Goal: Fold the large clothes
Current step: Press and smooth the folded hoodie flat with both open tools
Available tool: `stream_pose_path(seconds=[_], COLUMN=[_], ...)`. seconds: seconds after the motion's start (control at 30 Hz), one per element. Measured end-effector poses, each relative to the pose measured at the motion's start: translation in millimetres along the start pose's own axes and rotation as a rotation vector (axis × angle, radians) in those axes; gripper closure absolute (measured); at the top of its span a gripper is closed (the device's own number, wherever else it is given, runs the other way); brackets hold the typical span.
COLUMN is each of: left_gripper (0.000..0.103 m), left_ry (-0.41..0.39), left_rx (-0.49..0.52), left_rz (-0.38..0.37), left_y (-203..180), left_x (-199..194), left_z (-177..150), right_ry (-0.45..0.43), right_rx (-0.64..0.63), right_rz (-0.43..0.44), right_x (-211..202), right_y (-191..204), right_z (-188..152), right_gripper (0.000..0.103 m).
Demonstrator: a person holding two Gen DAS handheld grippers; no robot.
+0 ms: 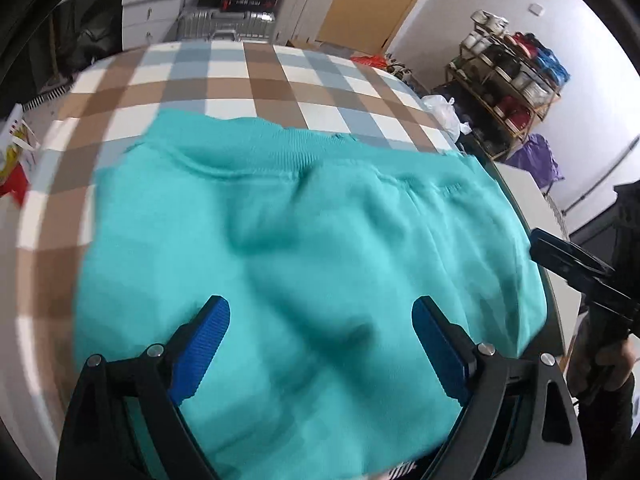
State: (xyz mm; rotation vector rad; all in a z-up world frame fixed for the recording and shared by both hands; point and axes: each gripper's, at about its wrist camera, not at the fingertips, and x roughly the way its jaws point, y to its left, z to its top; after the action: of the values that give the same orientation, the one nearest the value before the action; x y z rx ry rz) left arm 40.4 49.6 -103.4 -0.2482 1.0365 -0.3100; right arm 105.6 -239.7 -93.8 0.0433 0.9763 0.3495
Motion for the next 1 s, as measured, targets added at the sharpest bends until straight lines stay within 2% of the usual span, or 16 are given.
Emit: stream_pose_path(seconds=[0.07, 0.1, 0.17, 0.27, 0.3, 0.37, 0.43, 0.5, 0.53, 0.57, 0.67, 0.73, 0.77, 0.83, 0.87, 1.0], left_gripper=[0.013, 0.013, 0.014, 0.013, 0.014, 0.014, 0.014, 0.015, 0.015, 0.014, 0.014, 0.014, 0.014, 0.014, 0.014, 0.014], left_ry=[0.003, 0.022, 0.057, 0.047, 0.031, -0.006, -0.017, -0.055, -0.079, -0.088, -0.035, 0.005, 0.004, 0.002, 0.001, -0.013], left_rx=[0.002, 0.012, 0.007, 0.077, 0.089, 0.096, 0.071, 0.002, -0.015, -0.017, 0.04, 0.05, 0.068, 0.078, 0.077, 0.071], left_rz=[0.033, 0.051, 0.087, 0.123, 0.125, 0.112, 0.109, 0.041, 0.003, -0.002, 0.079, 0.104, 0.124, 0.133, 0.13, 0.127], left_y=[2.3, 6.0, 16.5, 9.9, 9.6, 11.0, 12.1, 17.5, 20.7, 21.8, 26.1, 29.3, 25.7, 24.0, 24.6, 26.8], left_x=[-1.8, 5.1, 26.6, 32.3, 32.7, 26.6, 14.5, -10.1, -19.6, -23.1, -4.3, 10.9, 12.6, 13.2, 13.4, 6.3], left_z=[-16.6, -23.4, -31.5, -34.2, -36.5, -42.1, -43.5, -49.4, -53.4, -56.8, -64.1, -67.2, -65.6, -64.3, -64.1, -68.9], right_ry=[-0.03, -0.028, 0.019, 0.147, 0.167, 0.187, 0.215, 0.218, 0.189, 0.162, 0.088, 0.153, 0.207, 0.257, 0.256, 0.32], right_rx=[0.02, 0.048, 0.119, 0.167, 0.185, 0.229, 0.303, 0.349, 0.344, 0.33, 0.277, 0.3, 0.302, 0.203, 0.111, 0.002], right_rz=[0.035, 0.088, 0.15, 0.108, 0.11, 0.13, 0.143, 0.182, 0.194, 0.182, 0.059, 0.011, -0.018, -0.068, -0.111, -0.213], right_x=[-21.4, -25.5, -16.5, 22.7, 37.1, 46.5, 44.3, 27.7, 13.8, 4.6, -16.3, 1.8, 17.5, 42.4, 48.1, 53.4], right_y=[8.6, 10.4, 10.6, 7.0, 2.3, -5.4, -13.5, -20.0, -22.6, -24.6, -31.9, -43.6, -49.4, -47.6, -39.0, -12.9], right_z=[-20.5, -31.2, -49.9, -65.2, -68.6, -66.0, -62.8, -63.4, -62.6, -60.9, -56.7, -56.9, -58.4, -60.4, -58.7, -48.8], right_gripper=[0.021, 0.021, 0.022, 0.036, 0.036, 0.039, 0.052, 0.059, 0.059, 0.059, 0.056, 0.058, 0.061, 0.084, 0.085, 0.084])
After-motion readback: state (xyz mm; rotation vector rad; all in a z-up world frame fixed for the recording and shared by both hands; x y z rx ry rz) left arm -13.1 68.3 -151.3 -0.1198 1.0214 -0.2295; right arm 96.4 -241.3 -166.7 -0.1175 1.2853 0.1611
